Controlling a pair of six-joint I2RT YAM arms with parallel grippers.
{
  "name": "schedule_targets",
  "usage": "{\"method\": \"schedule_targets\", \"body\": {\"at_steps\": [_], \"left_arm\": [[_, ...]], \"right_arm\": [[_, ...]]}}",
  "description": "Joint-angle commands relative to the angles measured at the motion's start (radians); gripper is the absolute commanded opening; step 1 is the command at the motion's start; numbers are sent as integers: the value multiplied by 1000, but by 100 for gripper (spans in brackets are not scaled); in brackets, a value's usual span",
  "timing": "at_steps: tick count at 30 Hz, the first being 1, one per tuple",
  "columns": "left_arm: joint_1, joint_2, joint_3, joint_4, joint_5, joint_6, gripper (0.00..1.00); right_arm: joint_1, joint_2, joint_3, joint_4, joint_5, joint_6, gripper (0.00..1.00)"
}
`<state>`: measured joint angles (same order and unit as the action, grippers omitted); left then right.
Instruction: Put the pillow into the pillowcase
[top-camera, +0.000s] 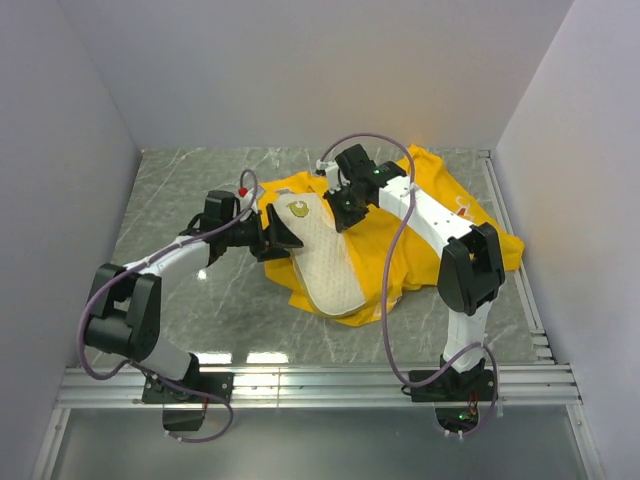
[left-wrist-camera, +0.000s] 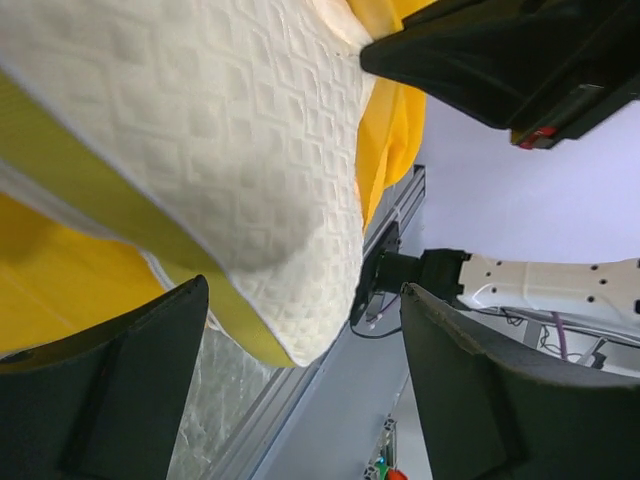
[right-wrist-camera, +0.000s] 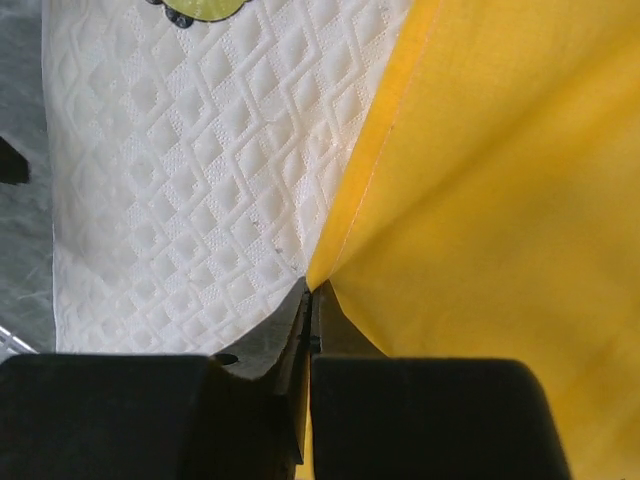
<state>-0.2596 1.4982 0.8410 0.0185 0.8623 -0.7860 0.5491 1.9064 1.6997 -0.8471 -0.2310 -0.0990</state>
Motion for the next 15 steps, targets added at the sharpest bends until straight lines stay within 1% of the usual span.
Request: {"method": "schedule_targets", "body": {"at_steps": [1,2,3,4,6,8,9,12,14,15], "left_arm": [[-42,75,18,55,-40,34,83],[-44,104,26,72,-49,33,83],[-44,128,30,93,-48,10,83],[-44,173,39,100,-54,5,82],[-44,216,64,124,-62,-5,82],[-44,232,81,136,-72,-12,82],[-46,246,84,138,-75,-13,82],[-44,269,99,126,-78,-10,81],[-44,269,98,130,-82,-12,79],[-44,266,93,167,-65,-19,76]], "right_arm": [[0,-12,2,3,-39,31,3],[0,-10,-26,9,-28,30,8],[2,-7,-38,13,-21,30,19],[2,-3,-46,14,-18,30,22],[0,28,-45,-3,16,28,24],[-2,45,-44,-4,33,30,24],[-5,49,-41,-9,41,25,23],[-8,49,-34,-12,51,16,0],[-17,43,-15,-21,35,12,0],[-21,37,-9,-23,13,9,0]]}}
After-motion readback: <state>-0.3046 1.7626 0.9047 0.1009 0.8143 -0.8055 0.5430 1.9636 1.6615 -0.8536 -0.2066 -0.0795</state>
